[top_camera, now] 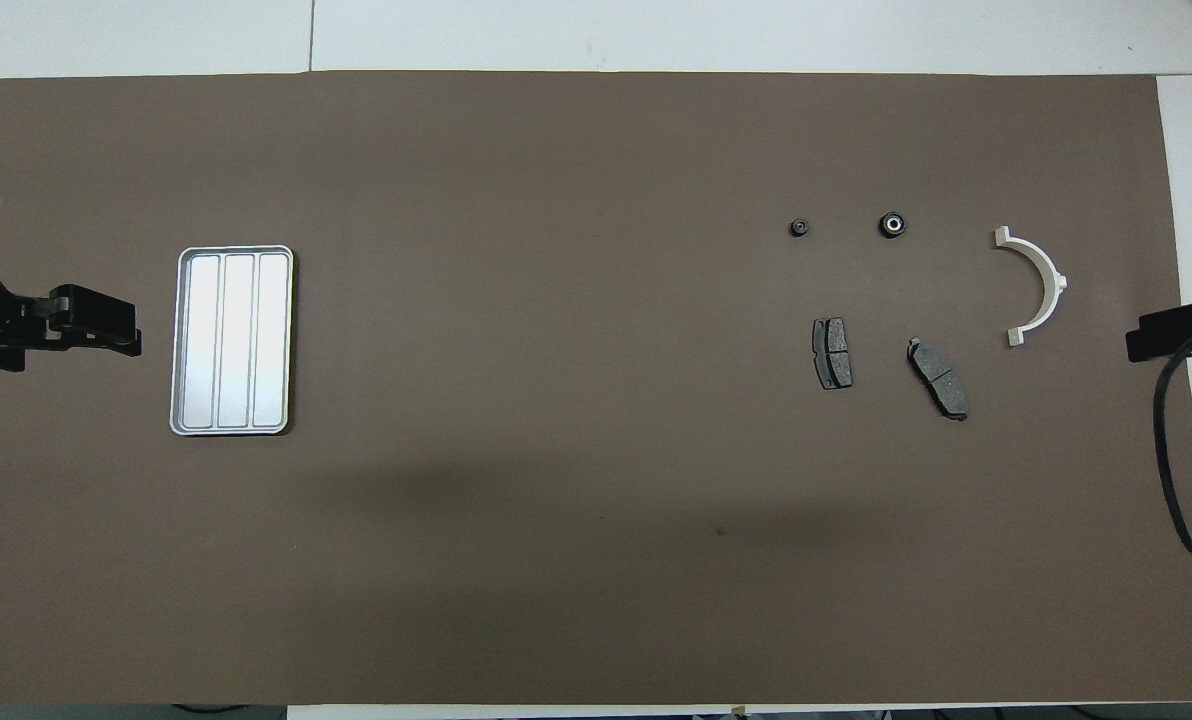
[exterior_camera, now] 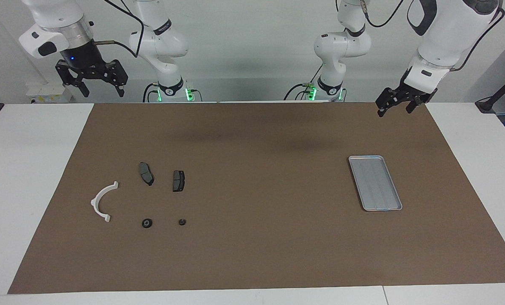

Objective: Pick bearing gear from pile to tray

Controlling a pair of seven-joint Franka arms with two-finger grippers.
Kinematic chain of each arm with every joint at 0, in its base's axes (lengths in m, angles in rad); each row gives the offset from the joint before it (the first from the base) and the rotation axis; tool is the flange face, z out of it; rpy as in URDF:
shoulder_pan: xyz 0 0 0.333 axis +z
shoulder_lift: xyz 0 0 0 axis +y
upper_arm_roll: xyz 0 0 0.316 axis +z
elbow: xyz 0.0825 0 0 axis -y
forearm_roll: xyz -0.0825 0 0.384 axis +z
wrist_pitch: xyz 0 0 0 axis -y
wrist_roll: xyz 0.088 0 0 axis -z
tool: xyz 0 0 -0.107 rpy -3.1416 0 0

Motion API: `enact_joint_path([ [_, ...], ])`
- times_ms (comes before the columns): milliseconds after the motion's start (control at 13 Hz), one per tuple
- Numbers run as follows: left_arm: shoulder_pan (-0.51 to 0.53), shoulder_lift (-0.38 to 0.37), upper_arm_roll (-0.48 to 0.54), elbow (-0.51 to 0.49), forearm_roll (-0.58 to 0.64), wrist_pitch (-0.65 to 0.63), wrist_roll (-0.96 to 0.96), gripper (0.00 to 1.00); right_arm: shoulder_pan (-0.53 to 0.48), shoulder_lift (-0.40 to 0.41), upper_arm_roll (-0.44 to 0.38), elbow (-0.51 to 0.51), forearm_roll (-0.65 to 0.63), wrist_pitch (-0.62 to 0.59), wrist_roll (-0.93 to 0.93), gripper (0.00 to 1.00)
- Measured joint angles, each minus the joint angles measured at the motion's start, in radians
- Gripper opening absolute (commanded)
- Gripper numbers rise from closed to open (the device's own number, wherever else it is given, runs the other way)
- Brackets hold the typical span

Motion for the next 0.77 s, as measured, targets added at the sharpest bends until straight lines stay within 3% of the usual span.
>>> enact_joint_path([
  [767, 0.000, 0.000, 0.000, 0.000, 0.000, 0.000, 0.000, 1.00, 0.001, -0.031, 0.005, -0.008, 0.000, -0.002, 0.000, 1.00],
])
